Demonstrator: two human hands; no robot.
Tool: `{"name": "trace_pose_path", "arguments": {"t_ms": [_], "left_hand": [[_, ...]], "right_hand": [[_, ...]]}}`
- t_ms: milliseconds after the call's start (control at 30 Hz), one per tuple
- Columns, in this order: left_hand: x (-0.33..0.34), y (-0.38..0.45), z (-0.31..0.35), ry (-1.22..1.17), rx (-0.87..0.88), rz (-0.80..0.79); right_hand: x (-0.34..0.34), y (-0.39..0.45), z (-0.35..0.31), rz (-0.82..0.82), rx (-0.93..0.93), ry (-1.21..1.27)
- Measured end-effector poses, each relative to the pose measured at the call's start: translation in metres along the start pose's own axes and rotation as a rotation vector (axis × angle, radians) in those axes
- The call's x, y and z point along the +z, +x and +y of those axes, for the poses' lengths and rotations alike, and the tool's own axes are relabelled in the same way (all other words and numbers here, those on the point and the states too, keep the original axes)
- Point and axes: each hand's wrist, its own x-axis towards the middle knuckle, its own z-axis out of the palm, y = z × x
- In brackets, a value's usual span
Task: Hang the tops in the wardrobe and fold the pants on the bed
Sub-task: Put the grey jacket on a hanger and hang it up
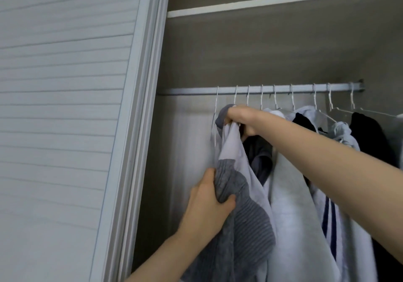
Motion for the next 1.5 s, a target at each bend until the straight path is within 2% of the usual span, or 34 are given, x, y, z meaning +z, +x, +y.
{"name": "trace_pose_path", "arguments": {"t_ms": [67, 200, 300, 567, 767, 900, 1100, 1267, 1400, 1500], "left_hand": [[0.004, -0.002, 0.013, -0.009, 0.065, 0.025], [0.016, -0.007, 0.034, -0.017, 0.199, -0.004], [0.024, -0.009, 0.035, -0.001, 0.228, -0.053], [0.015, -0.041, -0.028, 0.145, -0.048, -0.133], [0.02, -0.065, -0.052, 0.252, -0.13, -0.194], [0.019, -0.085, -0.057, 0.231, -0.206, -0.207], [0.002, -0.114, -0.049, 0.242, -0.274, -0.229], [-0.019, -0.15, -0.03, 0.329, -0.31, -0.231], [-0.044, -0.201, 0.003, 0.521, -0.454, -0.274], [-0.063, -0.241, 0.038, 0.645, -0.552, -0.234]], "right_hand": [[-0.01, -0.008, 0.0, 0.009, 0.007, 0.06], [-0.03, -0.013, 0.005, 0.129, -0.026, 0.152], [-0.037, -0.019, 0.01, 0.187, -0.037, 0.105], [-0.007, -0.03, 0.05, 0.175, -0.14, -0.418], [0.02, -0.05, 0.062, 0.273, -0.257, -0.507], [0.036, -0.075, 0.077, 0.207, -0.388, -0.494], [0.055, -0.125, 0.105, 0.019, -0.454, -0.477], [0.082, -0.178, 0.14, 0.044, -0.566, -0.679], [0.095, -0.235, 0.152, -0.065, -0.69, -0.541], [0.097, -0.281, 0.16, -0.173, -0.718, -0.401]]}}
